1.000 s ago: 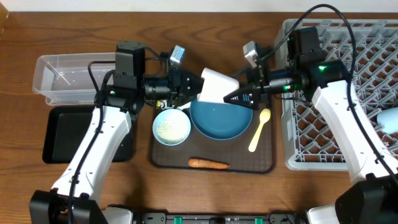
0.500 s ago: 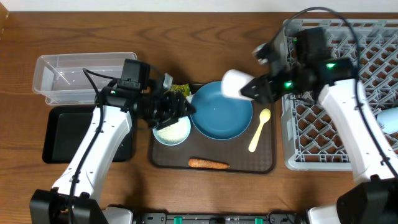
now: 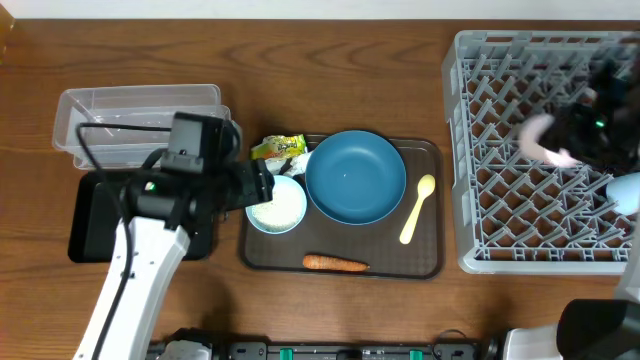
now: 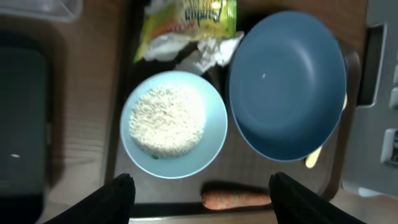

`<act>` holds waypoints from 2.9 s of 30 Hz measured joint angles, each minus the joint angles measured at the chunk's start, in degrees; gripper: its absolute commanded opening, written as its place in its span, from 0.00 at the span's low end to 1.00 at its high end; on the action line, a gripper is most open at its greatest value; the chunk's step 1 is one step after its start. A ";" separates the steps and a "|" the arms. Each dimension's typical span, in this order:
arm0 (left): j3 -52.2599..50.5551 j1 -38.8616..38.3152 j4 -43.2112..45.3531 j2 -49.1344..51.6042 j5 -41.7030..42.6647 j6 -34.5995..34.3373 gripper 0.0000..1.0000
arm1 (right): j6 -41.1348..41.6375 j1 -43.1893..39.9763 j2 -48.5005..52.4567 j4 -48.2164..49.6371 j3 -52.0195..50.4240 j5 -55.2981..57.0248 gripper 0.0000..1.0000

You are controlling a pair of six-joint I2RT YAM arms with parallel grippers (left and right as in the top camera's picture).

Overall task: Sort waste into correct bins and load items into the dishwasher rack
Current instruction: 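Carry the pink cup with the right gripper and place it in the rack, then move the right gripper to the blue bowl rim and grasp it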

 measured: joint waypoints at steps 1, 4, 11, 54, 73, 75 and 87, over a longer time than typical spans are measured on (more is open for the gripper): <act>0.00 0.00 0.00 -0.46 -0.28 0.02 0.72 | 0.85 -1.51 0.00 -0.72 -0.02 2.05 0.27; 0.00 0.00 0.00 -0.85 -1.01 0.02 0.72 | 2.23 -4.85 0.02 -1.27 -0.72 5.73 0.27; 0.00 0.00 0.00 -0.83 -1.66 0.02 0.72 | 3.54 -9.51 0.02 0.09 -6.75 11.61 0.28; 0.00 0.00 -6.49 -0.83 -7.72 0.02 0.73 | 0.79 -1.95 0.15 18.73 -20.63 -8.90 0.84; 0.00 0.00 -7.74 -0.83 -10.51 0.04 0.73 | 8.22 40.61 5.70 34.84 -20.65 7.56 0.75; 0.00 0.00 -7.74 -0.83 -10.54 0.04 0.73 | 10.47 42.34 8.72 35.17 -20.65 9.90 0.72; 0.00 0.00 -7.74 -0.83 -10.69 0.04 0.73 | 17.81 43.45 20.15 35.15 -20.70 13.62 0.32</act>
